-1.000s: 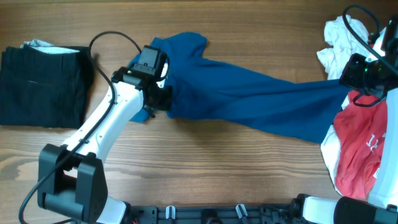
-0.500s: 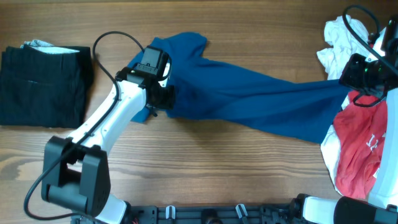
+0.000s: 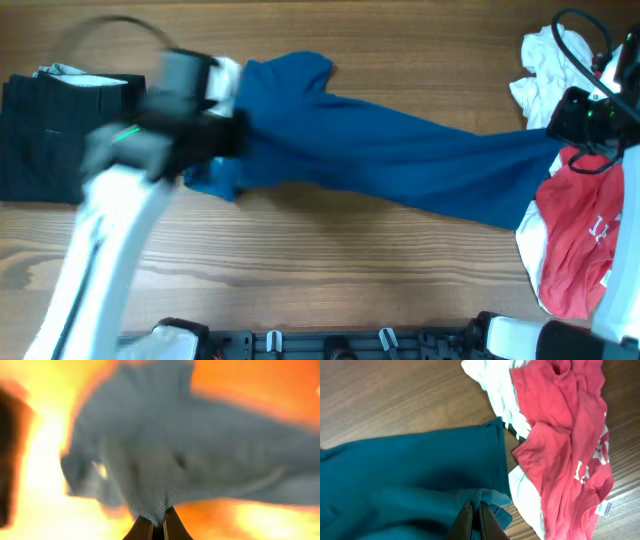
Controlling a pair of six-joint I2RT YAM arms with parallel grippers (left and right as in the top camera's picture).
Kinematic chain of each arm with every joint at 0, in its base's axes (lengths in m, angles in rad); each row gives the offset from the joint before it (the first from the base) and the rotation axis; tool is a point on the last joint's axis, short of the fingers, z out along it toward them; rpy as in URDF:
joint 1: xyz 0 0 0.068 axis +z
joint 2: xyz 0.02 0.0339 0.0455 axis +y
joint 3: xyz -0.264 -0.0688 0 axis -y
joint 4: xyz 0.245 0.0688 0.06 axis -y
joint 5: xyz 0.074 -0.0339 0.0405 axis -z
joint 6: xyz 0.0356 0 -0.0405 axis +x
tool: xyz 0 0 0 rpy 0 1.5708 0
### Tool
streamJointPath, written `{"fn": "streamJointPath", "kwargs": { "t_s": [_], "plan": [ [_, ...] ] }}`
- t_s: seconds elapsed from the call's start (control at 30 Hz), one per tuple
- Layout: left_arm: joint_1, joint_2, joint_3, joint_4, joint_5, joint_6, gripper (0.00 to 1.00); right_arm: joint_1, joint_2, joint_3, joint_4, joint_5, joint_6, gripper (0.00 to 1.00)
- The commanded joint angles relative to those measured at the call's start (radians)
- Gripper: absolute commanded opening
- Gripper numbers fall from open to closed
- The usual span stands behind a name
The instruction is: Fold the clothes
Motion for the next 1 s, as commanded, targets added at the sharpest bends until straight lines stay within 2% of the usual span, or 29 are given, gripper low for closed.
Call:
{"fn": "streamJointPath", "kwargs": {
  "t_s": [0.0, 0.07, 0.17, 0.33, 0.47, 0.53, 0.67, 0.73, 0.83, 0.9, 0.97],
  "plan": [
    [0.155, -0.201, 0.069, 0.018, 0.071, -0.028, 0.04, -0.003, -0.136, 0.098, 0.002, -0.009, 0.011, 0.04],
    [0.27, -0.318, 0.081, 0.043, 0.171, -0.035, 0.04, -0.003, -0.197, 0.139, 0.002, -0.024, 0.012, 0.04],
    [0.355, -0.409, 0.115, 0.046, 0.198, -0.07, 0.04, -0.003, -0.273, 0.199, 0.004, -0.023, 0.011, 0.04],
    [0.382, -0.481, 0.245, 0.043, 0.195, -0.105, 0.04, -0.003, -0.359, 0.33, 0.031, -0.023, 0.012, 0.04],
    [0.382, -0.456, 0.282, 0.045, 0.194, -0.107, 0.04, -0.003, -0.334, 0.372, 0.039, -0.029, 0.013, 0.04],
    [0.382, -0.389, 0.28, 0.032, 0.212, -0.107, 0.04, -0.003, -0.278, 0.372, 0.032, -0.039, 0.011, 0.04],
    [0.382, -0.143, 0.28, 0.044, 0.325, -0.103, 0.04, -0.003, -0.076, 0.372, 0.018, -0.113, -0.019, 0.04],
    [0.382, 0.014, 0.28, 0.1, 0.38, -0.103, 0.04, -0.003, 0.066, 0.372, 0.027, -0.151, -0.043, 0.04],
    [0.382, 0.283, 0.28, 0.315, 0.496, -0.149, 0.04, 0.005, 0.264, 0.372, 0.132, -0.188, -0.038, 0.04],
    [0.391, 0.418, 0.295, 0.503, 0.569, -0.288, 0.04, 0.018, 0.335, 0.375, 0.242, -0.204, -0.023, 0.04],
    [0.412, 0.492, 0.364, 0.631, 0.711, -0.409, 0.04, 0.024, 0.346, 0.402, 0.323, -0.202, 0.038, 0.04]
  ]
}}
